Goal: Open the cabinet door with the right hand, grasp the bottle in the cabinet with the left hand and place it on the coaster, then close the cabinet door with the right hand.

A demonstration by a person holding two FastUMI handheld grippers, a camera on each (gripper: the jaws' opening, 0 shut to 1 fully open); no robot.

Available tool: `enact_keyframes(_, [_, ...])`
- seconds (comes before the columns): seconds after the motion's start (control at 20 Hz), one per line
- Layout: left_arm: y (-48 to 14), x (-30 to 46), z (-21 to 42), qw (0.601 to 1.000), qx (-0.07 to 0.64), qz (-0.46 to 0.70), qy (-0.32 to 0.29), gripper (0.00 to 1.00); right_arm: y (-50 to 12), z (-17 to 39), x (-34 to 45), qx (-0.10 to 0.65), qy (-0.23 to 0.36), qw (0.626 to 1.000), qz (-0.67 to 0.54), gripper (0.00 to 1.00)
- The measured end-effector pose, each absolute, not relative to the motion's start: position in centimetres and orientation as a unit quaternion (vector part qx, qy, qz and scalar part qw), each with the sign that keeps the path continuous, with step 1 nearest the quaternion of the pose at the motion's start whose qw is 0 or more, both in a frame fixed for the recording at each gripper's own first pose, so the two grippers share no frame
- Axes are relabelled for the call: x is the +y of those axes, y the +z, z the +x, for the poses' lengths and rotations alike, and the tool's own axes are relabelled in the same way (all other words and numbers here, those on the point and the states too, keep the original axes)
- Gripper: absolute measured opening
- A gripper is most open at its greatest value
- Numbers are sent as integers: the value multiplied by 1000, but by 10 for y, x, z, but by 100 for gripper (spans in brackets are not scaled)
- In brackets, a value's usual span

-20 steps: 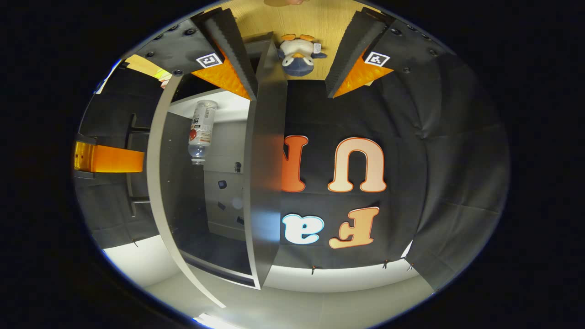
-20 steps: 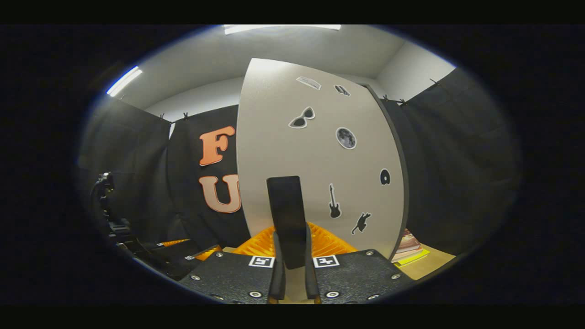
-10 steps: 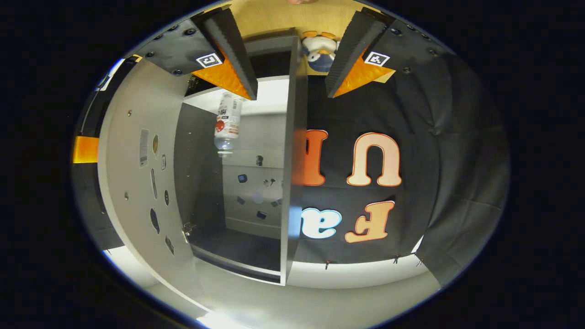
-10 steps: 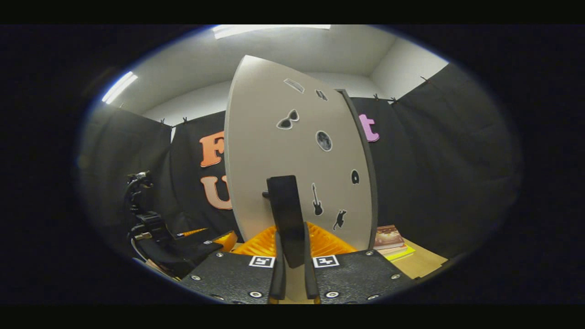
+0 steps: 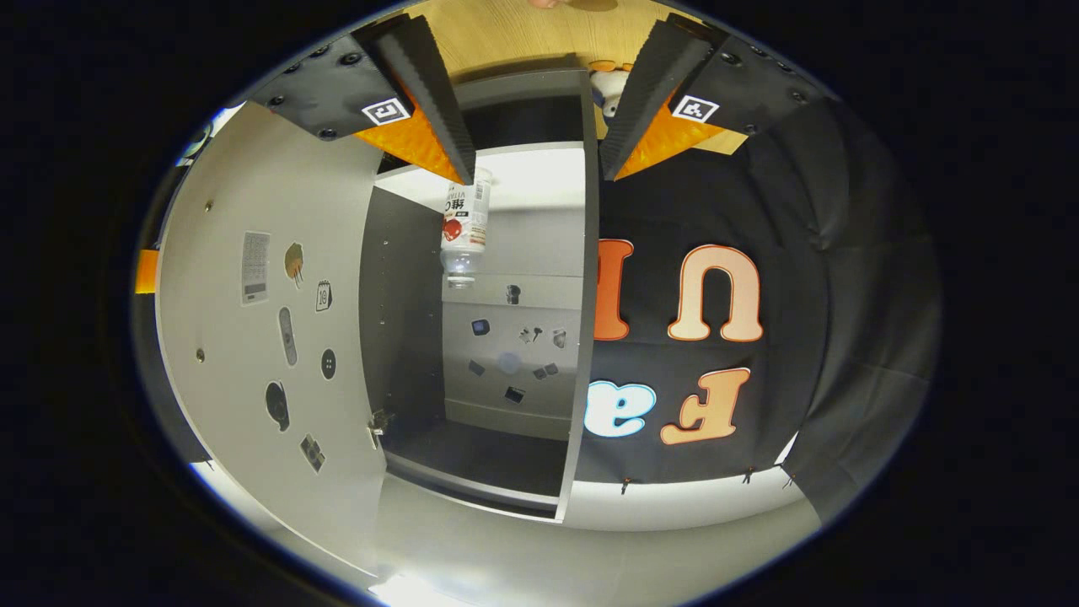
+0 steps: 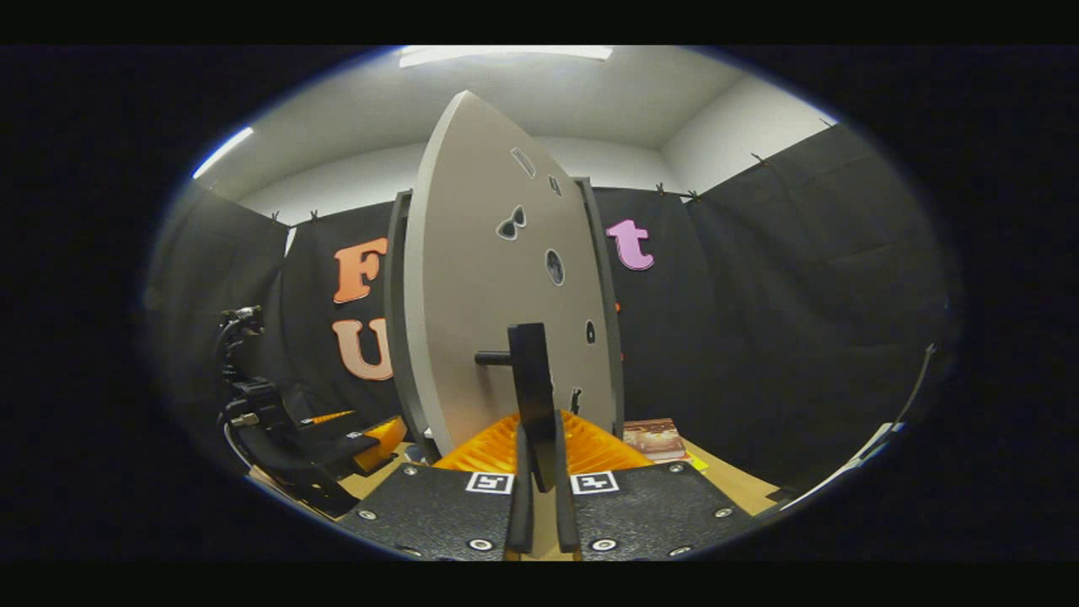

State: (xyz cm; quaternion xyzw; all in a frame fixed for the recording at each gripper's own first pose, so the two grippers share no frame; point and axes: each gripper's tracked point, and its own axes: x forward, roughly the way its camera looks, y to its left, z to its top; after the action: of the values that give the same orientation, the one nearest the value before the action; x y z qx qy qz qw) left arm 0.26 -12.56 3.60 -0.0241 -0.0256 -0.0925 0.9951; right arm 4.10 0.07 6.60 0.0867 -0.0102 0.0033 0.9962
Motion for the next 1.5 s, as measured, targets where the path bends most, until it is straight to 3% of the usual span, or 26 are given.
enact_keyframes(0.4, [44, -143, -8, 995, -27, -10, -99, 97, 57, 35, -54, -11, -52, 994, 91, 2])
enact_keyframes(0.6, [45, -158, -14, 995, -28, -3, -101, 97, 58, 34, -64, -15, -8, 995, 96, 6])
enact_keyframes(0.9, [43, -189, -28, 993, -28, 15, -111, 97, 56, 39, -77, -18, 45, 994, 97, 0])
enact_keyframes(0.95, [41, -194, -30, 993, -26, 15, -112, 97, 55, 39, -84, -19, 44, 995, 85, 2])
enact_keyframes(1.1, [36, -210, -38, 993, -18, 3, -119, 97, 49, 35, -95, -10, 34, 998, 53, 26])
enact_keyframes(1.4, [30, -227, -46, 992, -7, -18, -124, 97, 35, 24, -107, 16, 3, 1000, 20, 43])
enact_keyframes(1.5, [27, -227, -46, 992, -3, -24, -124, 97, 32, 17, -110, 24, -10, 1000, 3, 45])
